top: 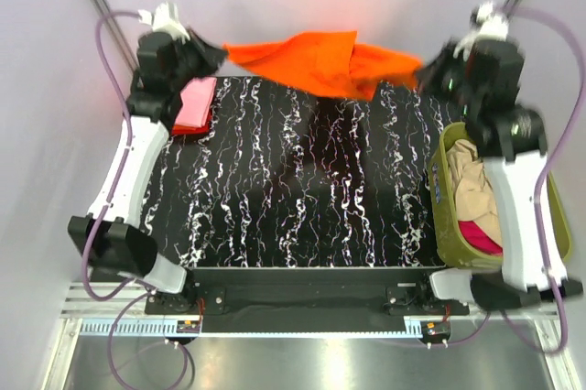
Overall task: Fold and stack the t-shirts
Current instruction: Flatten the tshirt out
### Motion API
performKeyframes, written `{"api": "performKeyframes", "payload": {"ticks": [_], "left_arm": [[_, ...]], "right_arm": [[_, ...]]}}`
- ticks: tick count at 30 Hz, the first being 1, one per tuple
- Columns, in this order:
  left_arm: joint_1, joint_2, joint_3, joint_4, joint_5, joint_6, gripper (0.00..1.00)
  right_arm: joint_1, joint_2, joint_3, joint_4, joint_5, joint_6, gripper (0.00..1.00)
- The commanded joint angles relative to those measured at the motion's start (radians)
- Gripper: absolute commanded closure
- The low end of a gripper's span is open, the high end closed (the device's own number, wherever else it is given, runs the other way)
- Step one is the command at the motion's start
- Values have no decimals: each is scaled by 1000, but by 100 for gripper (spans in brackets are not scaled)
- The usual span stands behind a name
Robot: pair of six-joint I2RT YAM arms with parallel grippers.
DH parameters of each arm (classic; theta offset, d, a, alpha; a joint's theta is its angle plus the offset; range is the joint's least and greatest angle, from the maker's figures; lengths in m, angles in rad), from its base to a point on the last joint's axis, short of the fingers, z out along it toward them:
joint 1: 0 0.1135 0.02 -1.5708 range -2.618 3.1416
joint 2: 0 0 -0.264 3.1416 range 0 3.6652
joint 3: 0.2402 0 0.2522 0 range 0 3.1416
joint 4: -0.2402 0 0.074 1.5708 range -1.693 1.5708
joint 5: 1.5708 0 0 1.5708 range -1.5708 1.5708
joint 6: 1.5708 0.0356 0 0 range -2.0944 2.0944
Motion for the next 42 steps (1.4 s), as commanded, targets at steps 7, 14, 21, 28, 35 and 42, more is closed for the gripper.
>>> {"api": "performKeyframes", "payload": {"ticks": [7, 14, 21, 28, 35, 42], "left_arm": [[31, 61, -491, 141, 180, 110, 97], [-7, 356, -160, -251, -136, 231, 59], [-342, 252, -172, -215, -248, 184, 61], [-556, 487, 56, -202, -404, 95, 67], [-625, 753, 326, -155, -455, 98, 68], [-641, 914, 454, -112, -481, 77, 66]], "right_arm": [[8, -381, -1043, 389, -300, 275, 100], [8, -414, -1224, 399, -302, 303, 100], [11, -596, -1371, 408, -365, 347, 100], [12, -682, -1468, 420, -452, 364, 100], [12, -757, -1491, 408, -481, 346, 100], [14, -774, -1498, 408, -481, 339, 100]]}}
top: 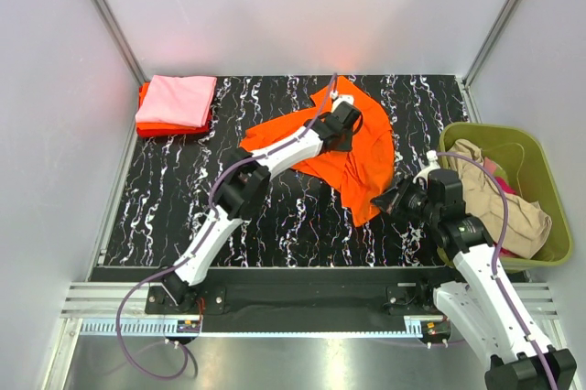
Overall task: Fold and stack the t-shirts
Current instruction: Flatten the tshirt out
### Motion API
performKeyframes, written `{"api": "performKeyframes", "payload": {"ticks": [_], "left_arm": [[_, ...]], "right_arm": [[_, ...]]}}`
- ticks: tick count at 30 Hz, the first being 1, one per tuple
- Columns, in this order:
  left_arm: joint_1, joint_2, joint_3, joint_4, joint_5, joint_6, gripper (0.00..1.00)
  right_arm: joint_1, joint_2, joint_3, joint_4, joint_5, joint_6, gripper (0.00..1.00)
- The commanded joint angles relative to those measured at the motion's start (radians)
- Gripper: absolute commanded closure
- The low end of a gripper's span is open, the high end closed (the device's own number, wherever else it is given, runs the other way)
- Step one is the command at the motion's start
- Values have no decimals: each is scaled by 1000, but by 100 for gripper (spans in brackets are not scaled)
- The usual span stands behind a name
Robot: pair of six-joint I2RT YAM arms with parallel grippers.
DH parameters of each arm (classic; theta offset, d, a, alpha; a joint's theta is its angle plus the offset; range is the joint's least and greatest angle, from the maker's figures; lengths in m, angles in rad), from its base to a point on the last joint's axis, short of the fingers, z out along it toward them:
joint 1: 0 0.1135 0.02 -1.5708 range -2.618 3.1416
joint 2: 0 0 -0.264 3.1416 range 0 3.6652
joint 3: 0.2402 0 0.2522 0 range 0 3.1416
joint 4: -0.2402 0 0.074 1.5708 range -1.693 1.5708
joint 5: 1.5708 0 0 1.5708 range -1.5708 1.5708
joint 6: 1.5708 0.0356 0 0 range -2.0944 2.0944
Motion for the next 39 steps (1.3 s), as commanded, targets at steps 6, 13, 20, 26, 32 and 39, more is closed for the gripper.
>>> {"api": "performKeyframes", "payload": {"ticks": [6, 13, 20, 26, 32, 39], "left_arm": [[-11, 21, 11, 177, -3, -4, 62], [-11, 57, 25, 181, -23, -7, 62], [-9, 75, 35, 184, -8, -16, 68], [-9, 46, 19, 193, -23, -18, 83], [1, 41, 14, 203, -8, -24, 72], [27, 35, -35, 223, 28, -88, 75]], "right_arm": [[9, -28, -12, 24, -18, -10, 100], [21, -28, -9, 23, -10, -19, 100], [24, -36, -9, 20, -6, -19, 100], [24, -37, -14, 17, -2, -25, 100], [26, -42, -11, 15, 1, -20, 100], [29, -42, -11, 15, 5, -26, 100]]}}
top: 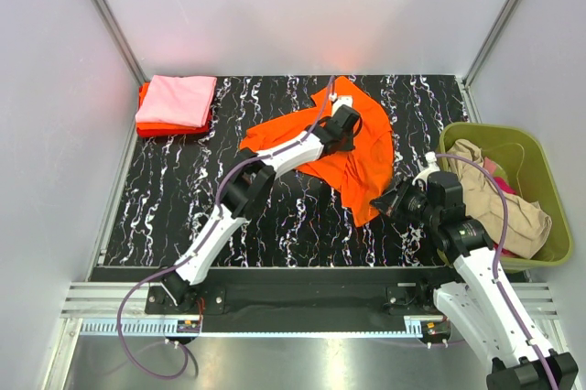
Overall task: Fold and stack the t-shirts
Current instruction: Flatten the tshirt out
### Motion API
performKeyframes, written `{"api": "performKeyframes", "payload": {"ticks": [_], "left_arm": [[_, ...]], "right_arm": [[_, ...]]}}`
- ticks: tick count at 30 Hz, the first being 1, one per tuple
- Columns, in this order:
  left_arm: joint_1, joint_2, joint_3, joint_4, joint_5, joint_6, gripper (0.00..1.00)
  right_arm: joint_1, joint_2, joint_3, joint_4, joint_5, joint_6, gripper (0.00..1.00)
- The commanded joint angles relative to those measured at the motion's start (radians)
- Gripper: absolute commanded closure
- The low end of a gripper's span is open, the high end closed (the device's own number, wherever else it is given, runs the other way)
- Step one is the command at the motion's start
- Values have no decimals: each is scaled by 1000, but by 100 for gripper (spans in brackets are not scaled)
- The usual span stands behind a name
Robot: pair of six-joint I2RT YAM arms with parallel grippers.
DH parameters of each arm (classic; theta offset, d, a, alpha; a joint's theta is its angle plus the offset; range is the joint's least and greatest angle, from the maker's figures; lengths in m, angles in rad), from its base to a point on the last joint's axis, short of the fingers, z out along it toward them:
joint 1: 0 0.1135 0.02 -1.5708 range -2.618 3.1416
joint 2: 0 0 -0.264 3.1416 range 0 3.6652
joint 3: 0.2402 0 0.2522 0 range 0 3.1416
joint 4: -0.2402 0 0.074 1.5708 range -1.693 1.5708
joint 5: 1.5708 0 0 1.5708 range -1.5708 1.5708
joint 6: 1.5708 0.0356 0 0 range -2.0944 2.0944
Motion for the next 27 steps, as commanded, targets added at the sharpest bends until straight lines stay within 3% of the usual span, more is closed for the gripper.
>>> {"api": "performKeyframes", "payload": {"ticks": [1, 13, 27], "left_arm": [[29, -46, -43, 88, 27, -57, 76], [52, -63, -99, 139, 104, -74, 67], [73, -120, -183, 210, 157, -134, 73]], "right_arm": [[13, -11, 0, 16, 5, -17, 100], [22, 10, 23, 16, 29, -36, 100], [22, 6, 17, 15, 29, -37, 100]]}}
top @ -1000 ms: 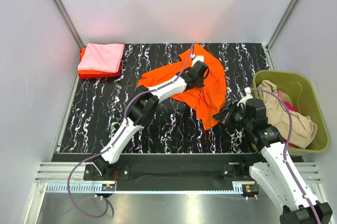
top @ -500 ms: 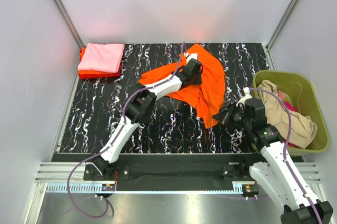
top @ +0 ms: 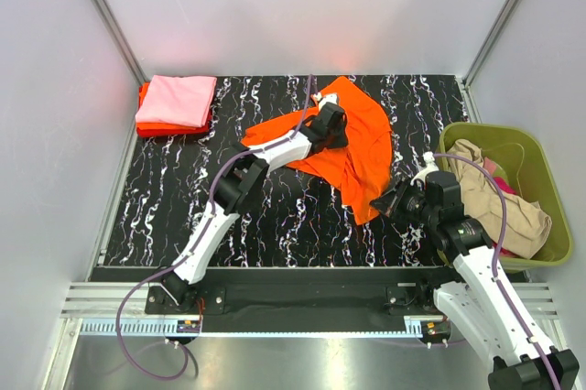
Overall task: Fold and stack the t-shirts
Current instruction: Flatten the tshirt out
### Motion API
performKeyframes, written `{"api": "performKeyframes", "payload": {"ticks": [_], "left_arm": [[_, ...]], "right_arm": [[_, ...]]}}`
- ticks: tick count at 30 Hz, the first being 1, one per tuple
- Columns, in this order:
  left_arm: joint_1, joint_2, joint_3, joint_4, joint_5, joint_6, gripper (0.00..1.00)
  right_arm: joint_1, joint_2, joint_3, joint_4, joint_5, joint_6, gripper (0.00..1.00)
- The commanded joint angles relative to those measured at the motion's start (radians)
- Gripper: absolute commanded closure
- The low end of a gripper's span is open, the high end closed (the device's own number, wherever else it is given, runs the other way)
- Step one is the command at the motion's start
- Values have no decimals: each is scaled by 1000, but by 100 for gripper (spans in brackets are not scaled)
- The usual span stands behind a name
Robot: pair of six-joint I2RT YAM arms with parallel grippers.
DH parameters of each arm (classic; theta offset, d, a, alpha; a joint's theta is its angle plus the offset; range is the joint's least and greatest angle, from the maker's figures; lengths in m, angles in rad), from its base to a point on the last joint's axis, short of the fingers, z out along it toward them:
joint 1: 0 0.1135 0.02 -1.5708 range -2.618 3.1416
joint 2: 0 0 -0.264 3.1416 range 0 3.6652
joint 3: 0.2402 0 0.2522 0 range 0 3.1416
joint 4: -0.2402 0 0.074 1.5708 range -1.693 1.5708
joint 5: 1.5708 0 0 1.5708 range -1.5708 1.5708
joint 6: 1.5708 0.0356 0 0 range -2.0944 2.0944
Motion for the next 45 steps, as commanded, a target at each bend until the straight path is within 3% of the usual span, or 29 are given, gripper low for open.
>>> {"api": "performKeyframes", "payload": {"ticks": [1, 13, 18, 27, 33, 35, 36, 37, 40, 45], "left_arm": [[6, -61, -10, 17, 18, -7, 72], [24, -87, -73, 86, 70, -65, 70], [34, -95, -86, 100, 83, -77, 64], [37, -76, -81, 94, 87, -76, 74], [37, -76, -76, 93, 89, -74, 88], [37, -82, -75, 91, 87, -73, 85], [35, -83, -72, 86, 87, -71, 75], [37, -83, -64, 80, 87, -69, 71], [37, -78, -56, 74, 89, -71, 78], [49, -76, -66, 100, 133, -118, 78]], "right_arm": [[7, -6, 18, 15, 7, -17, 100], [8, -18, 5, 16, 3, -18, 100], [8, -20, 5, 15, 6, -17, 100], [13, -21, 7, 16, 9, -21, 100], [13, -21, -1, 16, 16, -21, 100], [15, -21, -1, 16, 18, -21, 100], [13, -21, -2, 16, 18, -21, 100], [13, -21, -2, 16, 18, -20, 100], [13, -18, -1, 18, 18, -18, 100], [15, -18, 4, 16, 18, -23, 100]]}}
